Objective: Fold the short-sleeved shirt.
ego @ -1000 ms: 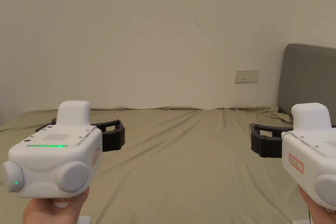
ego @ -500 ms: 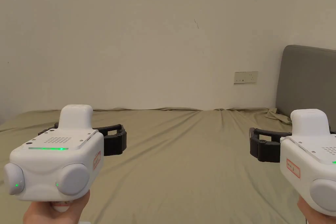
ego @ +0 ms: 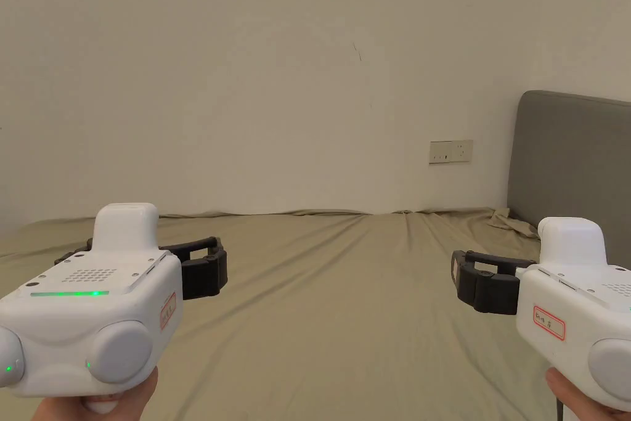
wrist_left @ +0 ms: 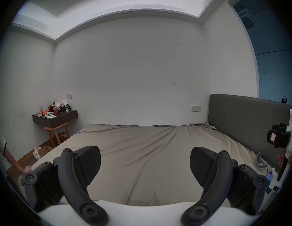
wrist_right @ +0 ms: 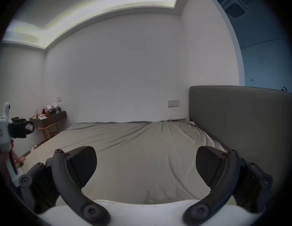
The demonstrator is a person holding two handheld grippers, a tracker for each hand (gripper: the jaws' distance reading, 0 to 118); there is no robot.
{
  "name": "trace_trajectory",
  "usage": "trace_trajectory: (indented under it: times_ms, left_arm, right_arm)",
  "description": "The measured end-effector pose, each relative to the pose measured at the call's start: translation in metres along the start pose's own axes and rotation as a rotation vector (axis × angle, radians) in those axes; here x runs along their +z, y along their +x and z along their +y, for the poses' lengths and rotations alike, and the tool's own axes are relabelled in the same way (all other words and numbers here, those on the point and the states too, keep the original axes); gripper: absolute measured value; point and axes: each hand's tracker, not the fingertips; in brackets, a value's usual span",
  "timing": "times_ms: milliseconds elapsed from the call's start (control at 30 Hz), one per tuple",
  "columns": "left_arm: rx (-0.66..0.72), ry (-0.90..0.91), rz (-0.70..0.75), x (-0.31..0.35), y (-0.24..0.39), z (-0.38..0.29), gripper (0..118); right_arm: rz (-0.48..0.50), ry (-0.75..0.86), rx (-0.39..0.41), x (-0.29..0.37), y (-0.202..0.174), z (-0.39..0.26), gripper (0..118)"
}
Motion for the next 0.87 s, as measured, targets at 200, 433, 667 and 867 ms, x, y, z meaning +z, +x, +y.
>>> trace_trajectory:
  times_ms: [200, 433, 667, 867]
  left_arm:
    - [0.009, -0.009, -0.007, -0.003, 0.002, 0.002, 116]
    - [0.004, 0.002, -0.013, -0.002, 0.005, 0.008, 116]
    - [0.002, 0.002, -0.014, -0.001, 0.006, 0.009, 116]
    - [-0.014, 0.023, -0.001, -0.001, 0.008, 0.009, 116]
  right_arm:
    - [-0.081, 0.035, 0.023, 0.008, -0.006, 0.006, 118]
    - [-0.018, -0.050, -0.116, 0.005, -0.006, 0.016, 118]
    - [0.032, -0.037, -0.078, 0.000, -0.013, 0.014, 118]
    - [-0.023, 0.030, 0.057, -0.001, -0.020, 0.006, 118]
